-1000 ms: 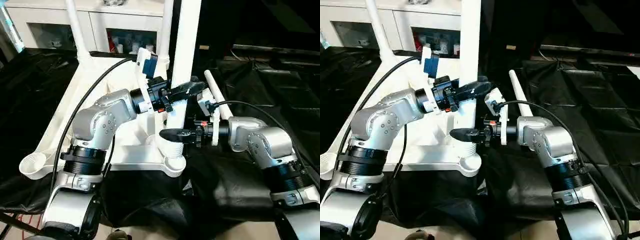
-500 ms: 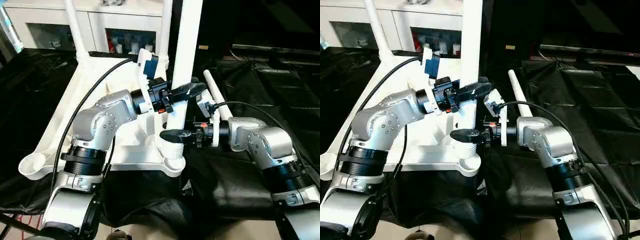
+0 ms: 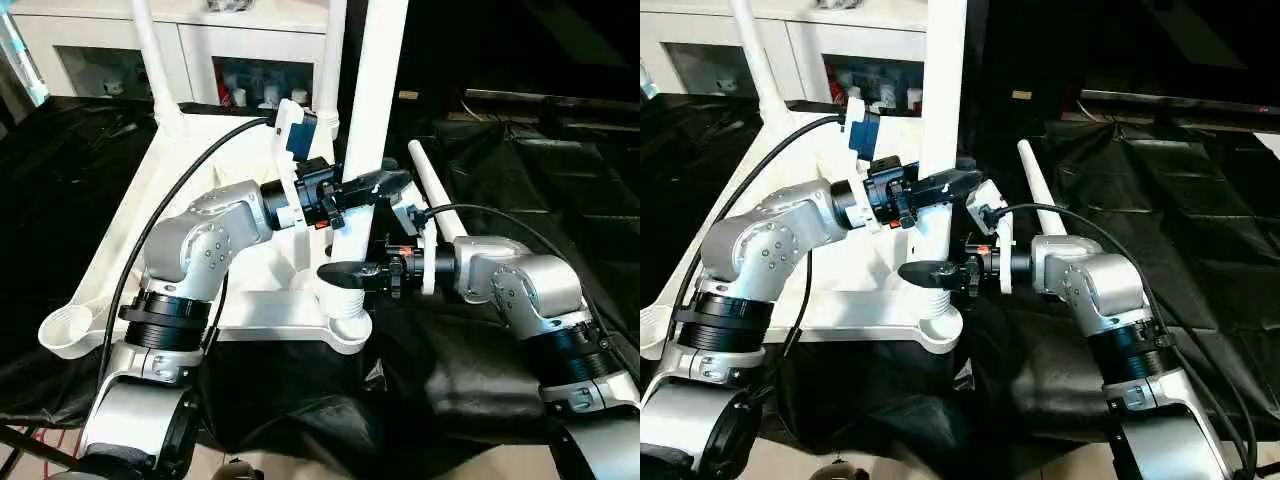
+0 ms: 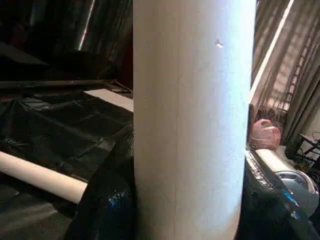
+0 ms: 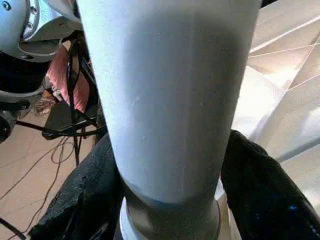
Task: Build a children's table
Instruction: Pick table leg
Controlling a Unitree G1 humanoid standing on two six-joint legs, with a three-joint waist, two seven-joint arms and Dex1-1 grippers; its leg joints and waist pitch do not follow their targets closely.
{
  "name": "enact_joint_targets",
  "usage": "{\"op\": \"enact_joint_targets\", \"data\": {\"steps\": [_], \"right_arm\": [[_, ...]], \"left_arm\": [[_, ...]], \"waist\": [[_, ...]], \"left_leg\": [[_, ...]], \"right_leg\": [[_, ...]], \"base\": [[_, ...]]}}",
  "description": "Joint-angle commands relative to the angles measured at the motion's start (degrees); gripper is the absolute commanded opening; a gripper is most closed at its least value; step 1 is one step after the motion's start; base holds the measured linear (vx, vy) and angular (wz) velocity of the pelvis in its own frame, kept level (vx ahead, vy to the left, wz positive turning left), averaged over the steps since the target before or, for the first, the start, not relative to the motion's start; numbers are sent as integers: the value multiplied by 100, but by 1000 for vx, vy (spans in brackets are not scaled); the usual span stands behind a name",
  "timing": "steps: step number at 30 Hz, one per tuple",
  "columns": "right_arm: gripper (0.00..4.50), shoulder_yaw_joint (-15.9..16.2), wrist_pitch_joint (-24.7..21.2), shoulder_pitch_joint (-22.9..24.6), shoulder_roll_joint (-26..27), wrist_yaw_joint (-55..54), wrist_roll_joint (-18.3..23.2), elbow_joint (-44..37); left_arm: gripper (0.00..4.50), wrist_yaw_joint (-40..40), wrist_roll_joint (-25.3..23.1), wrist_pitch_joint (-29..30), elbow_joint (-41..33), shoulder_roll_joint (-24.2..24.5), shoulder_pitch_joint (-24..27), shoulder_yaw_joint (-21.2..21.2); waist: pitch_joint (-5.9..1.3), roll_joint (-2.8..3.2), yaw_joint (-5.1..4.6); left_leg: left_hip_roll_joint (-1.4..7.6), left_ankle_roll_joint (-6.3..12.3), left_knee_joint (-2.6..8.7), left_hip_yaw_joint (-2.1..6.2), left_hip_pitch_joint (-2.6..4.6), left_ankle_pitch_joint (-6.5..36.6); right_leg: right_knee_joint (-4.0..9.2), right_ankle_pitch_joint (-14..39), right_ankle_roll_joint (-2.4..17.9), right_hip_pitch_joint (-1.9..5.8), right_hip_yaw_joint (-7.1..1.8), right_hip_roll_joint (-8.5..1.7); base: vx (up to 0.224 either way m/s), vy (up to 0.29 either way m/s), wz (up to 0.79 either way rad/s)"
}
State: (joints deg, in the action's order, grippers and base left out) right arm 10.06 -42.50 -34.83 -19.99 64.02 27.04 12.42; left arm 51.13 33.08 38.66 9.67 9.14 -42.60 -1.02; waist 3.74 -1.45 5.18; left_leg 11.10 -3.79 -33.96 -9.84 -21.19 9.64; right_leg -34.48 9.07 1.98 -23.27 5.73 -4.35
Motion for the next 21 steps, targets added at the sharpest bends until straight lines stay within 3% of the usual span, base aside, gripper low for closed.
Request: {"op": "enact_joint_targets", "data": {"steps": [1, 21], "right_arm": [[285, -39, -109, 59, -63, -41, 41, -99], [285, -103, -112, 39, -39, -50, 63, -80]], "left_arm": [[186, 70, 64, -34, -144, -26, -17, -48], [186, 72, 45, -61, -156, -21, 25, -89]], "waist": [[-473, 11, 17], [-474, -3, 23]], "left_leg": [[187, 140, 321, 43, 48, 890], [184, 140, 316, 41, 45, 880]], "right_leg": [[411, 1443, 859, 386, -298, -383], [418, 1518, 821, 387, -296, -387]], "base": [[0, 0, 0], [0, 0, 0]]}}
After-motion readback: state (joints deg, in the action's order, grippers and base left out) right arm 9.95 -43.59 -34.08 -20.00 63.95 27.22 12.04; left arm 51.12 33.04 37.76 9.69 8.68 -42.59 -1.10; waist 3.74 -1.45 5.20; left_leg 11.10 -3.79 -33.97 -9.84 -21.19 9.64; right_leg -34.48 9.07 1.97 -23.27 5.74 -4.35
